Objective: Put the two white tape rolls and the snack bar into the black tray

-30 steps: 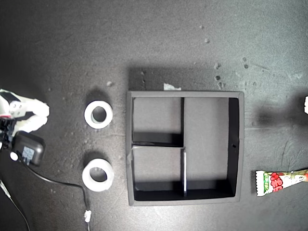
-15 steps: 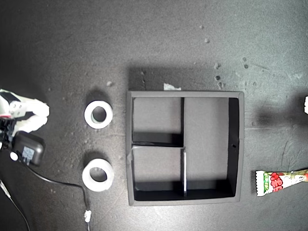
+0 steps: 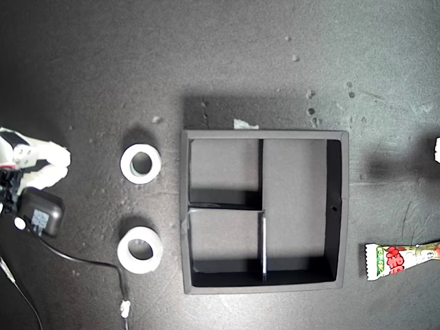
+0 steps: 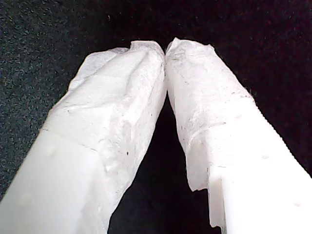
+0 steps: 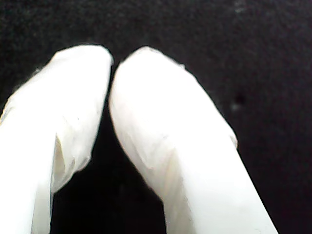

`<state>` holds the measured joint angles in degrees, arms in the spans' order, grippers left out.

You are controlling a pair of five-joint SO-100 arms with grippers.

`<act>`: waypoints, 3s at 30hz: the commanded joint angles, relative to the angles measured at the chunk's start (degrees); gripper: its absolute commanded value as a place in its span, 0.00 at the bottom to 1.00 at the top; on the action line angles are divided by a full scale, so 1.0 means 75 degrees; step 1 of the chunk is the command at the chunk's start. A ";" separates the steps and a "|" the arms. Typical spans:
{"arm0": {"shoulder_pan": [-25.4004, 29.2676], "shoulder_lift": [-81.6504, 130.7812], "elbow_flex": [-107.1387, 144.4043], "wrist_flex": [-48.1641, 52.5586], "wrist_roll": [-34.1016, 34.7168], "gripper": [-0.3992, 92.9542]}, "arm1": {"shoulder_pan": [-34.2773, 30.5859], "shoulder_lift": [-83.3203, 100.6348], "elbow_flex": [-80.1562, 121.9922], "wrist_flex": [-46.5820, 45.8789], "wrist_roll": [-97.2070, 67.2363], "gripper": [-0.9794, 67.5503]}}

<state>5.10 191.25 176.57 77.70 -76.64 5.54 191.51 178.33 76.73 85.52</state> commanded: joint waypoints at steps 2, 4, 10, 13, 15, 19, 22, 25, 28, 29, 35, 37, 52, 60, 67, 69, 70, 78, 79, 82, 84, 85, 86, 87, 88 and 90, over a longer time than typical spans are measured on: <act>-0.0012 0.0375 0.0434 0.0305 0.0070 0.01 | -0.0035 0.0059 0.0094 0.0012 0.0000 0.02; -0.0012 0.0375 0.0434 0.0305 0.0070 0.01 | -0.0035 0.0059 0.0094 0.0012 0.0000 0.02; -0.0012 0.0375 0.0434 0.0305 0.0070 0.01 | -0.0035 0.0059 0.0094 0.0012 0.0000 0.02; -0.0012 0.0375 0.0434 0.0305 0.0070 0.01 | -0.0035 0.0059 0.0094 0.0012 0.0000 0.02; -0.0012 0.0375 0.0434 0.0305 0.0070 0.01 | -0.0035 0.0059 0.0094 0.0012 0.0000 0.02; -0.0012 0.0375 0.0434 0.0305 0.0070 0.01 | -0.0035 0.0059 0.0094 0.0012 0.0000 0.02; -0.0012 0.0375 0.0434 0.0305 0.0070 0.01 | -0.0035 0.0059 0.0094 0.0012 0.0000 0.02; -0.0012 0.0375 0.0434 0.0305 0.0070 0.01 | -0.0035 0.0059 0.0094 0.0012 0.0000 0.02; -0.0012 0.0375 0.0434 0.0305 0.0070 0.01 | -0.0035 0.0059 0.0094 0.0012 0.0000 0.02; -0.0012 0.0375 0.0434 0.0305 0.0070 0.01 | -0.0035 0.0059 0.0094 0.0012 0.0000 0.02; -0.0422 0.0375 0.0434 0.0305 -0.0246 0.01 | 0.0035 0.0059 0.0094 0.0000 -0.0082 0.09; -0.0633 0.0375 0.0434 0.0305 -0.0363 0.01 | 0.0504 0.0059 0.0094 0.0012 -0.0023 0.09; 0.0305 0.0363 0.0434 -0.1699 0.0281 0.00 | 0.1102 0.0059 0.0094 -0.1383 0.0023 0.01; -0.0316 0.0375 -0.0586 -0.3305 0.2074 0.14 | 0.0656 0.0059 0.0094 -0.3773 -0.1840 0.01; -0.0691 -0.0516 -0.1664 -0.3680 0.2203 0.25 | 0.0492 0.0059 0.0094 -0.5145 -0.2648 0.01; -0.0410 -0.1898 -0.2473 -0.3855 0.2297 0.25 | 0.0504 0.0059 0.0094 -0.5004 -0.2648 0.01; -0.0246 -0.2730 -0.2977 -0.3996 0.2414 0.24 | 0.0527 0.0059 0.0094 -0.4910 -0.2648 0.01; 0.0750 -0.8965 -0.7500 -0.3012 0.2625 0.23 | 0.0504 0.0059 0.0094 -0.4605 -0.2473 0.03; 0.0797 -0.9293 -0.7629 -0.2977 0.2590 0.23 | 0.0480 0.0059 0.0094 -0.4605 -0.2473 0.03; 0.0879 -1.0078 -0.7758 -0.2977 0.2379 0.23 | 0.0410 0.0059 0.0094 -0.4559 -0.2438 0.03; 0.0926 -1.0512 -0.7828 -0.2977 0.2203 0.23 | 0.0375 0.0059 0.0094 -0.4523 -0.2402 0.02; 0.0937 -1.0711 -0.7840 -0.2965 0.2133 0.23 | 0.0352 0.0059 0.0094 -0.4523 -0.2402 0.02; 0.0949 -1.0863 -0.7852 -0.2965 0.2098 0.23 | 0.0340 0.0059 0.0094 -0.4523 -0.2402 0.02; 0.0961 -1.1016 -0.7875 -0.2977 0.2086 0.23 | 0.0340 0.0059 0.0094 -0.4523 -0.2391 0.02; 0.0973 -1.1145 -0.7922 -0.2977 0.2086 0.22 | 0.0340 0.0059 0.0094 -0.4523 -0.2391 0.02; 0.0984 -1.1414 -0.8039 -0.2977 0.2063 0.22 | 0.0375 0.0059 0.0094 -0.4512 -0.2391 0.02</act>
<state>11.78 107.31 119.71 55.37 -60.29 8.17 191.51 178.33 42.63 91.58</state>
